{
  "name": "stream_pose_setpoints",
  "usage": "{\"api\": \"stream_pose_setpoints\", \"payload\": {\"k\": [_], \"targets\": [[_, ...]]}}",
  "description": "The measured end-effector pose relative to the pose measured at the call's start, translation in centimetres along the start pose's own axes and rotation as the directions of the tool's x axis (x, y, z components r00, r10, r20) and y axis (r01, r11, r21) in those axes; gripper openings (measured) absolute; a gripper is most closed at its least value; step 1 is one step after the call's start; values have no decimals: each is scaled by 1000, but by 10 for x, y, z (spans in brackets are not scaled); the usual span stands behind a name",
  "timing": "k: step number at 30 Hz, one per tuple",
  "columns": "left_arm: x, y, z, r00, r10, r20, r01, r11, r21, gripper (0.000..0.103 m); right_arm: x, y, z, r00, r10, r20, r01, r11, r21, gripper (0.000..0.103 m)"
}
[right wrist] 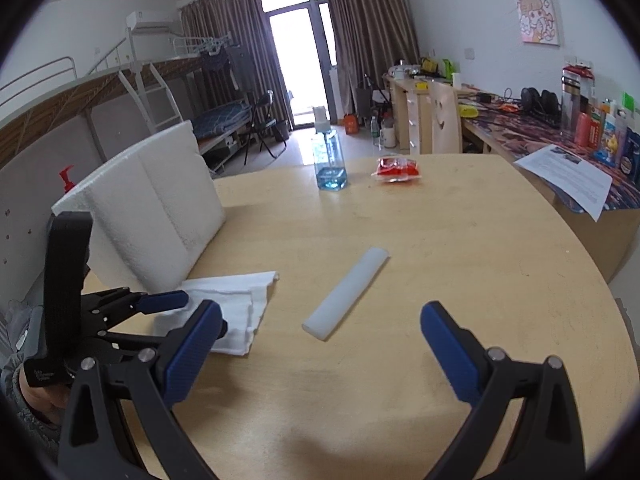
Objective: Organize soft objects
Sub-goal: 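Move the left gripper to the white tissue while the right gripper approaches the white stick, then close the left gripper on the white tissue while the right gripper grasps the white stick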
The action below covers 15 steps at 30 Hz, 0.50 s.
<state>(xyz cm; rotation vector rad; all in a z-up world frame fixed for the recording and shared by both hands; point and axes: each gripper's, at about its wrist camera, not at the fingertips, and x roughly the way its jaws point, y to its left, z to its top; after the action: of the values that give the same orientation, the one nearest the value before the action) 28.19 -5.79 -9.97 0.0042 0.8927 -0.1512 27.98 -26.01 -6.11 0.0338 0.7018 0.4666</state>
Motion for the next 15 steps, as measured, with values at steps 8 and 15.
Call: {"api": "stream_pose_setpoints", "payload": {"k": [8,15], "targets": [[2,-2,-6,999,46,-14,-45,997,63,66,13,7,2,998,22,-54,-24,999,-35,101],[0,-7,-8,1000,14,-1,-14,995,95,46,22,10,2,995,23,-100,-29,998,-56,101]]}}
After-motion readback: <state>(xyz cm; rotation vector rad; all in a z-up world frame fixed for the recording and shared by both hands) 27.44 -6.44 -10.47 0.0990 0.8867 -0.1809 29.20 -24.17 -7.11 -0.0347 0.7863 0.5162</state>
